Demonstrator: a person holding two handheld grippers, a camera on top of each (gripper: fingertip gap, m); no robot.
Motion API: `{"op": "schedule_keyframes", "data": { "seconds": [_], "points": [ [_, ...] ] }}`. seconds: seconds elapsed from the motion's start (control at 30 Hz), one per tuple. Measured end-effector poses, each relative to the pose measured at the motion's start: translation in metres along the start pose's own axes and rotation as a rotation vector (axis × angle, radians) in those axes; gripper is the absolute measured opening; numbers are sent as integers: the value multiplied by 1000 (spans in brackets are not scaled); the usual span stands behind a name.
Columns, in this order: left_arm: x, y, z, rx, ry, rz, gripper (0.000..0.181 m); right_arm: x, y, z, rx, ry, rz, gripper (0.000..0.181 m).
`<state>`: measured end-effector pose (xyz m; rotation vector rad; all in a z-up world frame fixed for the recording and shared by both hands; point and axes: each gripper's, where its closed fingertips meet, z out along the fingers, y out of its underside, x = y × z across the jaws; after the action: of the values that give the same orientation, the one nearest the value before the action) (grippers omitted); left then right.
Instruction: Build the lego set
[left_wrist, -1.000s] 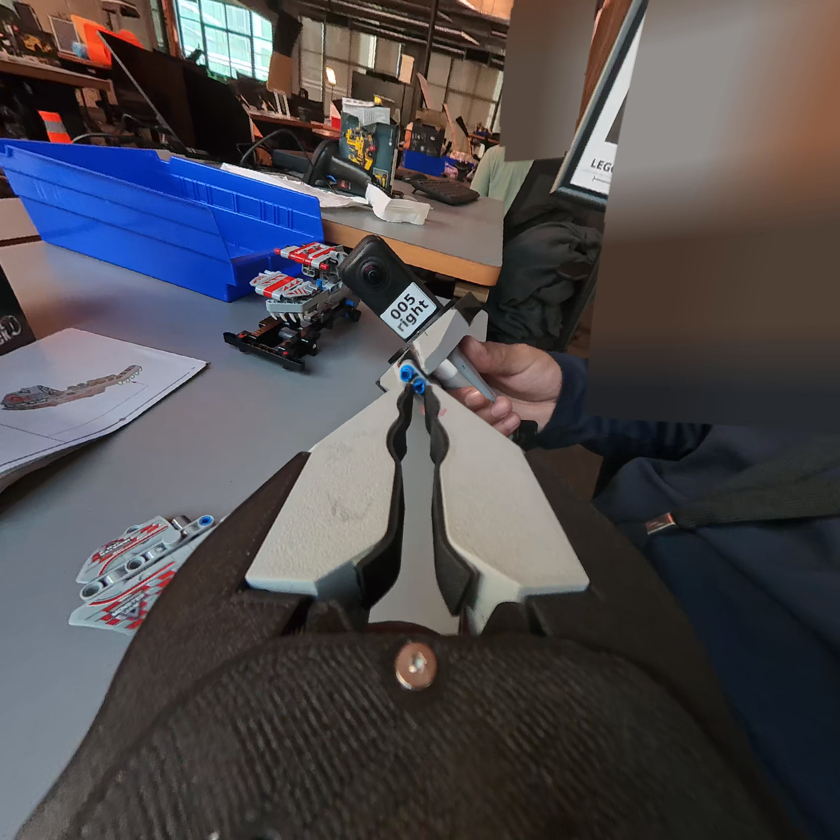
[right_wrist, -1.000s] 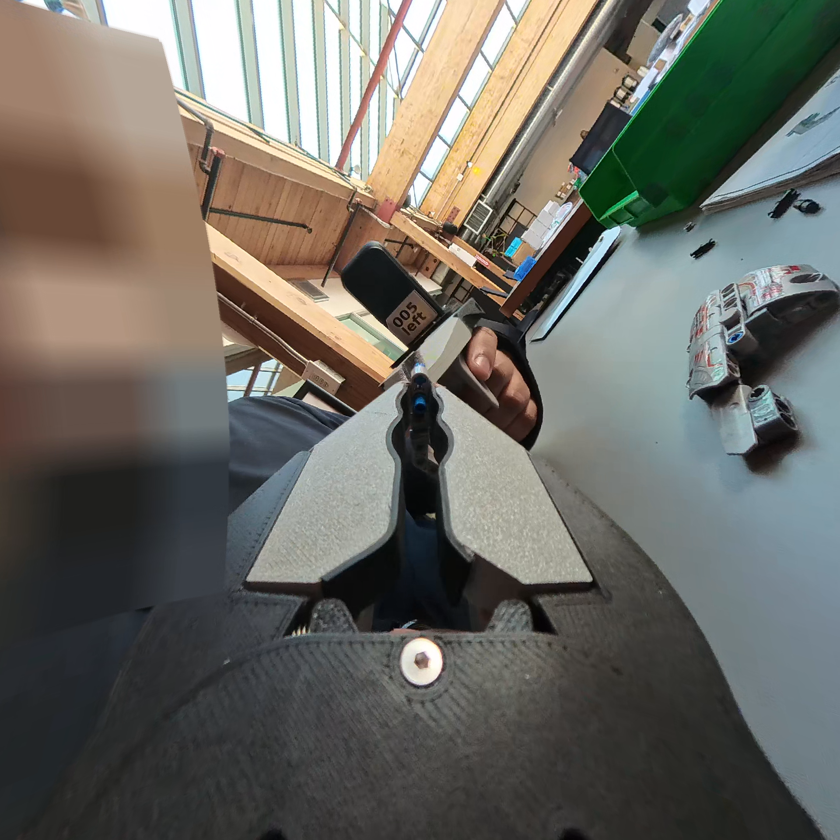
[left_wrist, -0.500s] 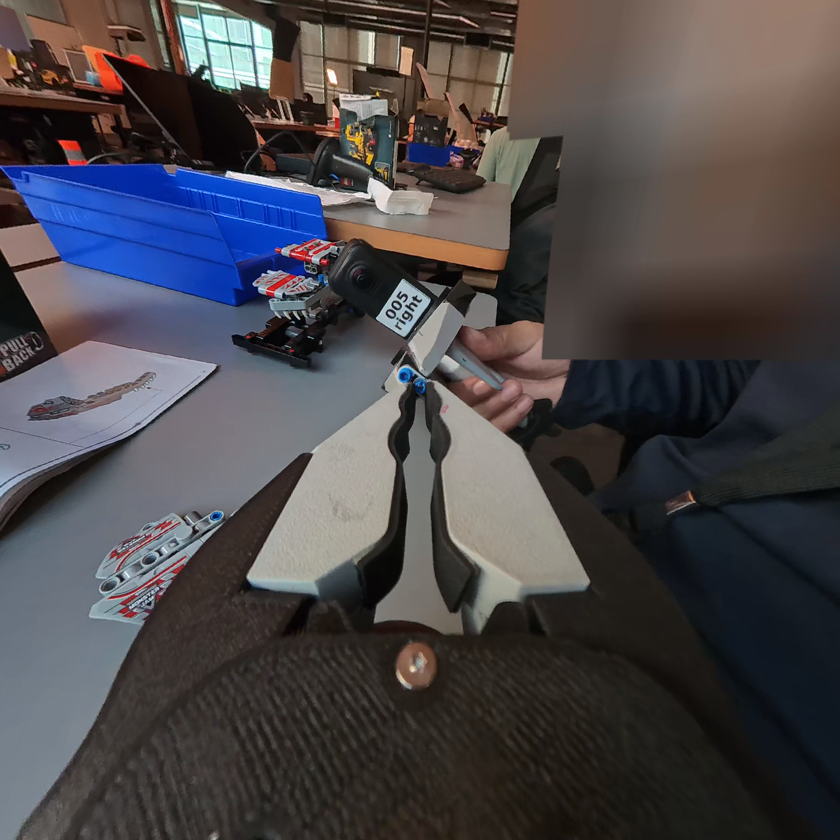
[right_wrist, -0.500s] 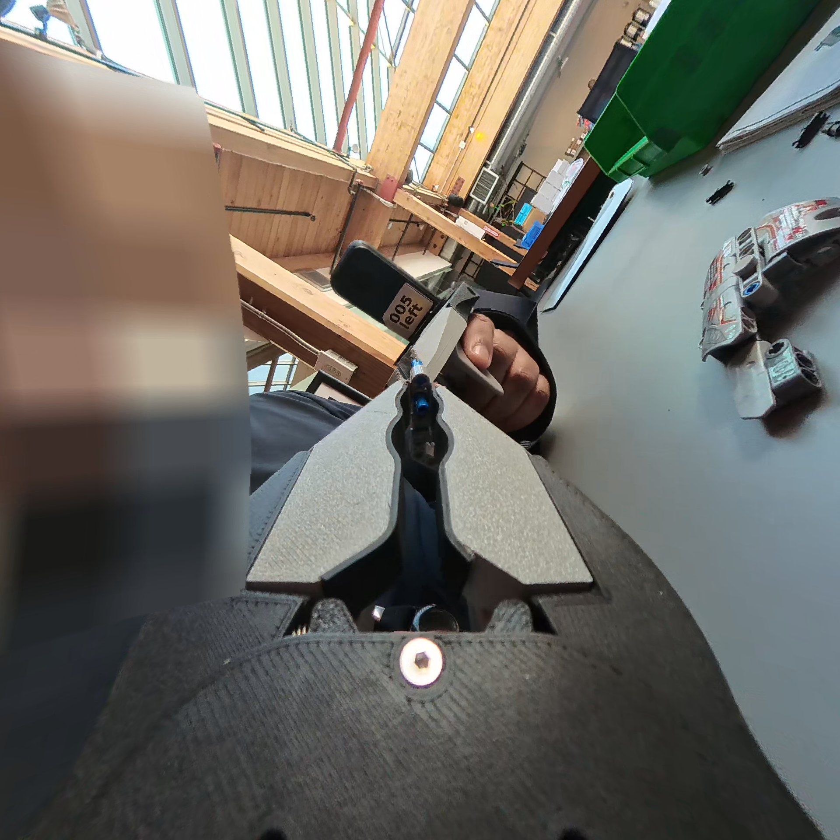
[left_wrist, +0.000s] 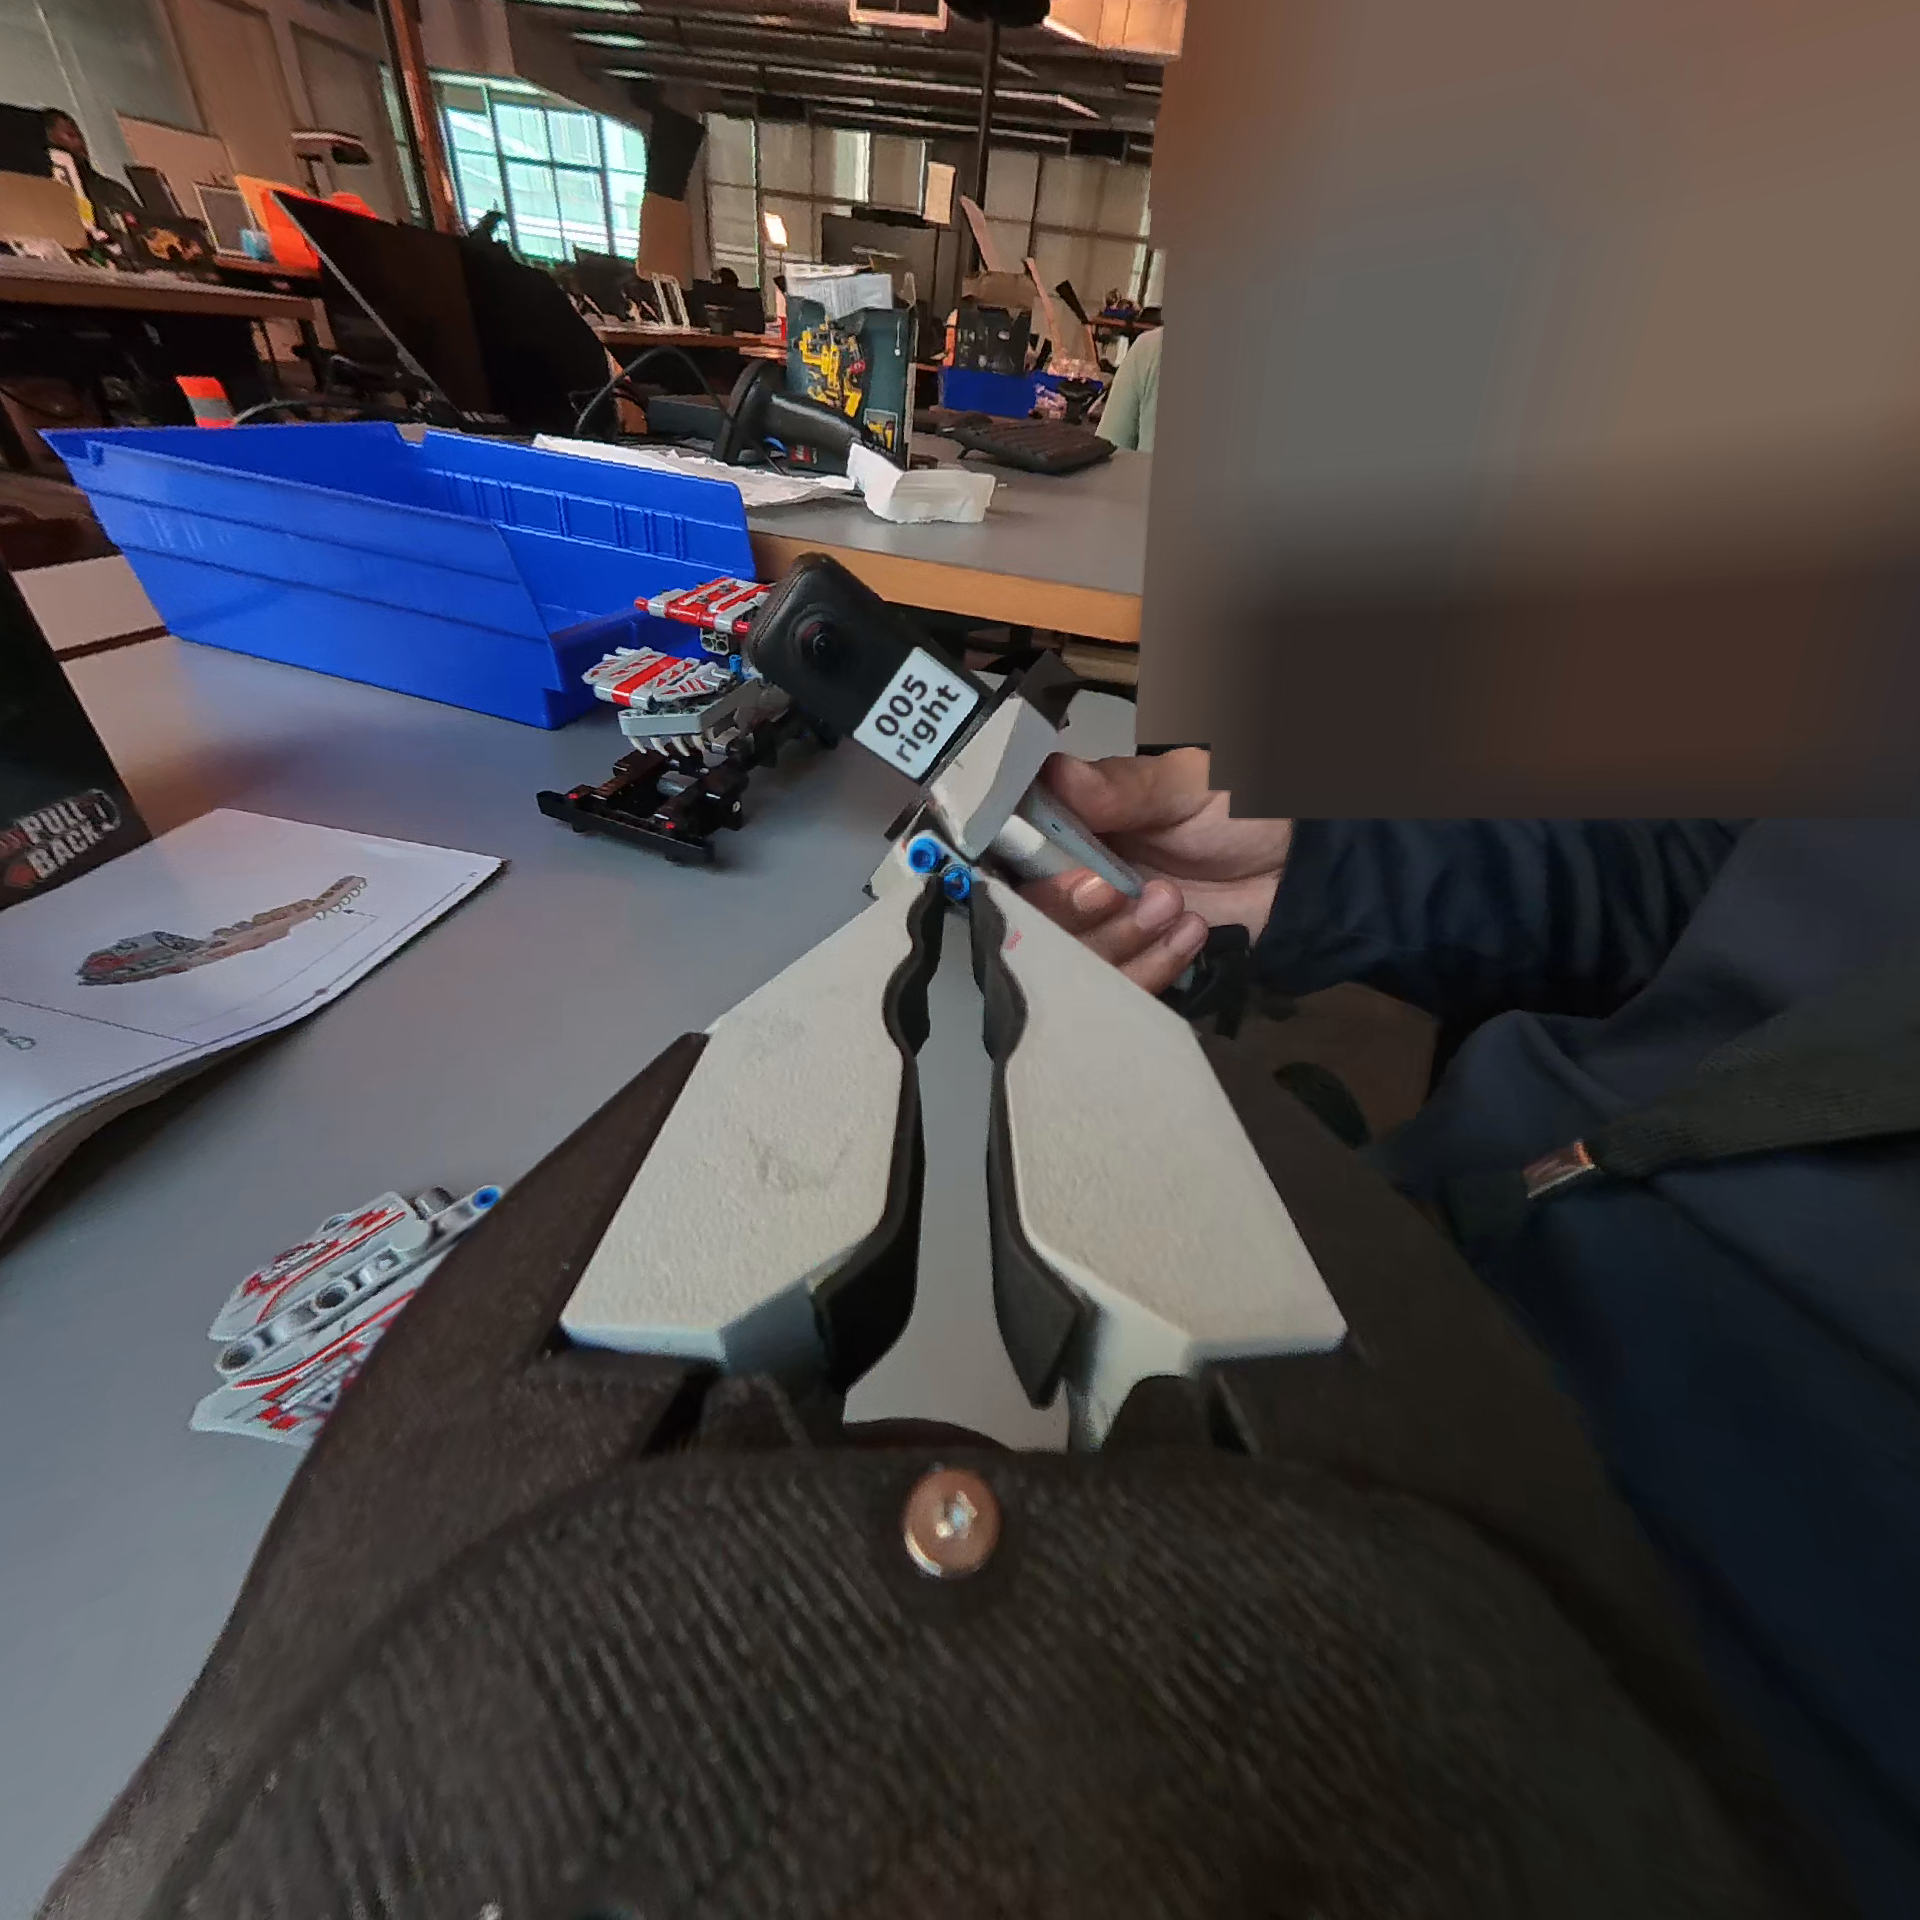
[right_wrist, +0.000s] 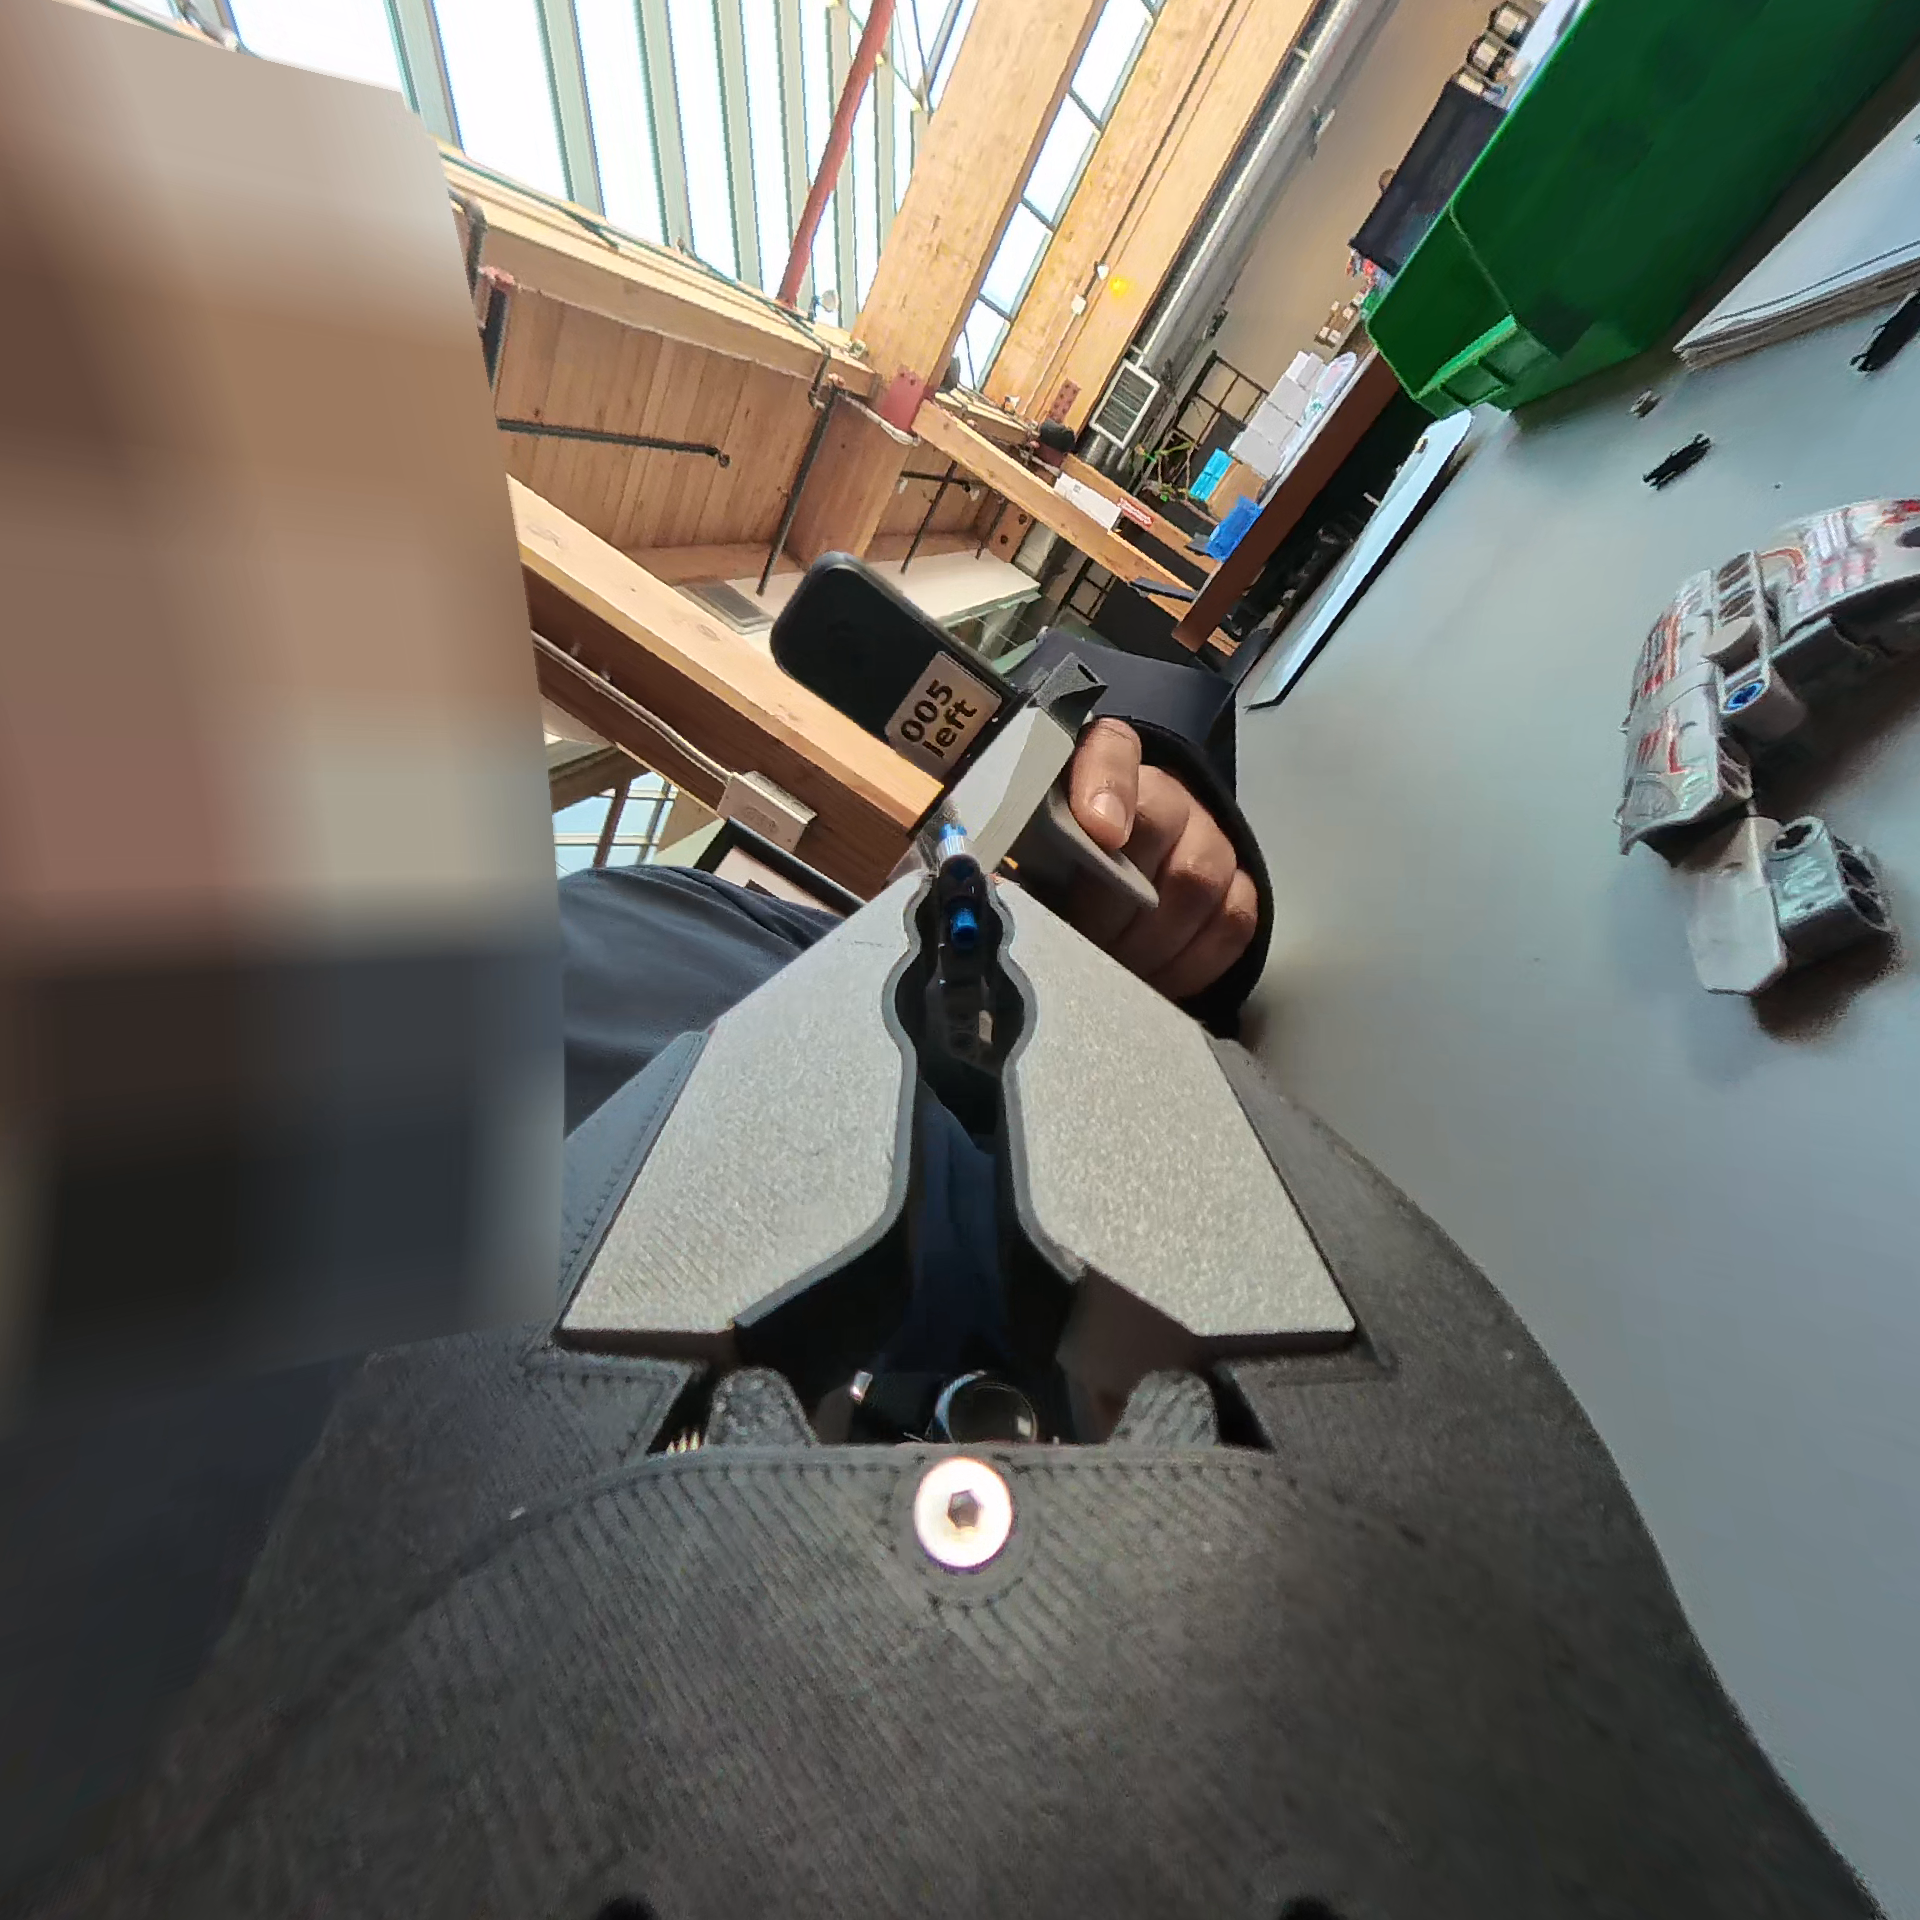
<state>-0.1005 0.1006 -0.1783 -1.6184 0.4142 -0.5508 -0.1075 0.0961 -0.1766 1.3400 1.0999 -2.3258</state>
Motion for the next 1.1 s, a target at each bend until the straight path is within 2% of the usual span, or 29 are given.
{"op": "schedule_keyframes", "data": {
  "seconds": [0.03, 0.1, 0.2, 0.33, 0.43, 0.53, 0.67, 0.87, 1.03, 1.1],
  "points": [
    [1, 1, 0, -10, -4, 31, 4, 0, 0, 0, -3, 1, -9, 5],
    [4, 0, -2, -20, -7, 65, 9, -2, -4, -3, 16, 1, -39, 5],
    [0, 1, -5, -26, -14, 29, 15, 2, -5, -4, -2, 69, -123, 5],
    [-4, -1, -7, -8, 28, -100, 15, 3, -1, 0, -62, 155, -224, 4],
    [-4, 6, -5, -43, 58, -167, 14, 1, 1, 4, -95, 177, -263, 5],
    [0, 5, -5, -30, 95, -192, 2, 5, 4, 5, -135, 218, -288, 5],
    [-2, 7, -7, -29, 86, -203, 10, 5, 4, 7, -164, 209, -272, 5],
    [-26, 9, -21, -53, -43, -104, 23, -8, -18, 11, -201, 112, -370, 5],
    [-45, 16, -34, -80, -161, -12, 28, 7, -31, 11, -266, 174, -573, 4],
    [-48, 13, -36, -61, -196, 54, 22, 12, -35, 11, -269, 188, -673, 4]
  ]
}}
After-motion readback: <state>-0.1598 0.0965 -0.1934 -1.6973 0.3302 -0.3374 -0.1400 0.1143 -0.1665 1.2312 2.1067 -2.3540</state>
